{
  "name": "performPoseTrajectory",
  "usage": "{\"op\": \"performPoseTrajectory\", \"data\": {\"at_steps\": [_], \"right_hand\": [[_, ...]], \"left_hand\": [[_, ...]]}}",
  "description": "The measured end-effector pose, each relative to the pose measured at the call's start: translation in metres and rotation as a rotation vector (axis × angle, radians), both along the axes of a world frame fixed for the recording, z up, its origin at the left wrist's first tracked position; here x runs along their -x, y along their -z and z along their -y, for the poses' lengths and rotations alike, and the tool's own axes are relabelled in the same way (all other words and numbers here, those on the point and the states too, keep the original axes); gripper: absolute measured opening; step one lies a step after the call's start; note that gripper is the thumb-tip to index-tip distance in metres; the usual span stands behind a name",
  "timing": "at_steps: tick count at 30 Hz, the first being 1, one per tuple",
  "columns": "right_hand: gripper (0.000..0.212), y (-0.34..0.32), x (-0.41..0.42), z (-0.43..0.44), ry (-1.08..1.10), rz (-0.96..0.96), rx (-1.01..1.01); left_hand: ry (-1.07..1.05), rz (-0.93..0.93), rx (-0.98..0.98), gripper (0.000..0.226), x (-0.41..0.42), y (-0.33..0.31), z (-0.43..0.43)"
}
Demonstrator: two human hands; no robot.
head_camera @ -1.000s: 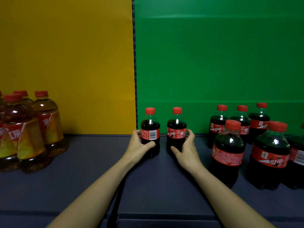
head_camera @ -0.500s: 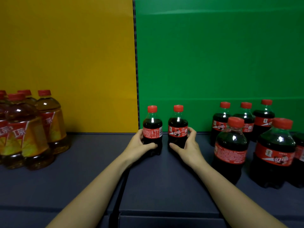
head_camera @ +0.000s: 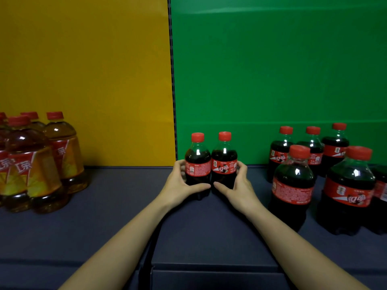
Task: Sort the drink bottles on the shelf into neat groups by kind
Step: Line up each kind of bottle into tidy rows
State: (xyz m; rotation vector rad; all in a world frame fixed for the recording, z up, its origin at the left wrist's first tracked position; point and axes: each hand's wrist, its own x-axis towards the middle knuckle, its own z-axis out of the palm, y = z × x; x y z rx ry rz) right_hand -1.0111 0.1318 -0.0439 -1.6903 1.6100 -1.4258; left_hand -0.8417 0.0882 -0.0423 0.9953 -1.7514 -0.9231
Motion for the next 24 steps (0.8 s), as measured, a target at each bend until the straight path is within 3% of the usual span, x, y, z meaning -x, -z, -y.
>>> {"op": "performPoseTrajectory", "data": {"at_steps": [6, 14, 20, 24], "right_hand": [[0.076, -0.001, 0.000, -0.002, -0.007, -0.006, -0.003], [0.077, 0.000, -0.001, -0.003, -0.001, -0.021, 0.004], [0.077, 0.000, 0.000, -0.002, -0.010, -0.025, 0.003], [0.076, -0.001, -0.001, -0.003, -0.024, -0.018, 0.010]], "left_hand": [[0.078, -0.011, -0.054, 0.070, -0.002, -0.007, -0.002], [0.016, 0.014, -0.021, 0.068, 0.001, -0.001, 0.002], [0.044, 0.014, -0.021, 0.048, -0.004, -0.003, 0.006], [0.000, -0.020, 0.012, 0.052, -0.003, 0.000, 0.008]]}}
